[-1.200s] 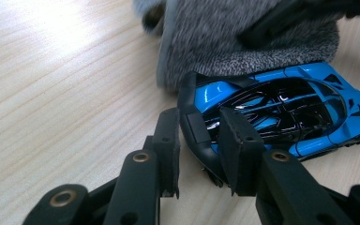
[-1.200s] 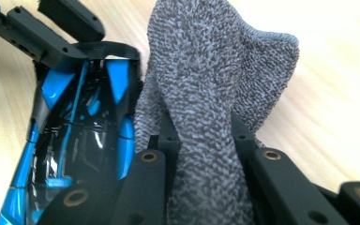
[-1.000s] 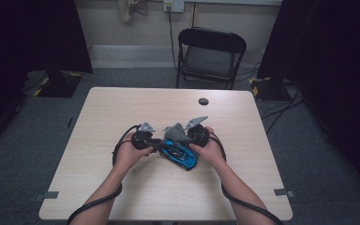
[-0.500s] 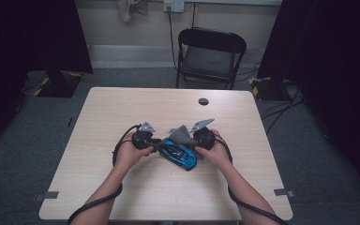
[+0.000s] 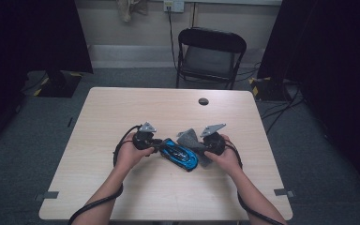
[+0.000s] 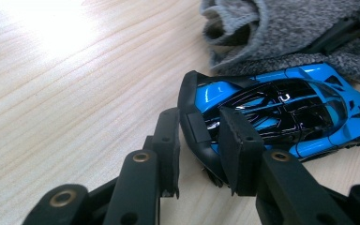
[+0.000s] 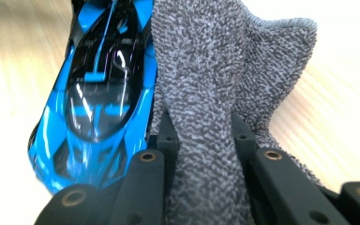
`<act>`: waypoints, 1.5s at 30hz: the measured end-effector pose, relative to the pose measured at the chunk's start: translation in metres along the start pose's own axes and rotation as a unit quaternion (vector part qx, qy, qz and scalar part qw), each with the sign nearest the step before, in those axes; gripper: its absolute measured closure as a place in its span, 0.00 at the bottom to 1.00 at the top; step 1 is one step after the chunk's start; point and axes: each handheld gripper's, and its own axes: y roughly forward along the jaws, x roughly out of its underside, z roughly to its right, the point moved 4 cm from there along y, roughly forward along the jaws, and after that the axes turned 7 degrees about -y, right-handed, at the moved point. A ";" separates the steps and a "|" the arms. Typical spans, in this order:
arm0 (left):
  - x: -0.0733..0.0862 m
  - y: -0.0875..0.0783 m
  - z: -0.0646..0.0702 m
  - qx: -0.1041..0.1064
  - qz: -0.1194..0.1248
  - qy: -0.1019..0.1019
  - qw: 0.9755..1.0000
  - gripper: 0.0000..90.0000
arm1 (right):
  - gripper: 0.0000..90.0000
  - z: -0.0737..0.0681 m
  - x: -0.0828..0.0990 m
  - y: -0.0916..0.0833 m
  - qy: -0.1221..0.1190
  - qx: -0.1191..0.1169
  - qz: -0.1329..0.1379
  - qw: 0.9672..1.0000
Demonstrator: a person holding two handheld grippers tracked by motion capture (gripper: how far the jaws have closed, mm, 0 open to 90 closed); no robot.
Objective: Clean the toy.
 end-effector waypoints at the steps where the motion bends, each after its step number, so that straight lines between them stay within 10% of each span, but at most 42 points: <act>1: 0.000 0.000 0.000 0.000 0.000 0.000 1.000 0.77 | 0.82 0.000 0.002 -0.002 -0.001 0.000 0.000 1.000; 19: -0.001 0.000 0.001 -0.006 -0.004 0.010 1.000 0.77 | 0.82 0.011 -0.009 -0.020 0.015 0.039 0.013 0.999; 31: 0.000 0.000 0.002 -0.001 -0.001 0.008 1.000 0.77 | 0.81 0.005 -0.050 0.021 0.004 0.030 0.015 0.999; 45: 0.001 0.000 0.002 -0.003 0.003 0.004 1.000 0.77 | 0.81 -0.002 -0.026 0.018 -0.007 0.017 -0.011 1.000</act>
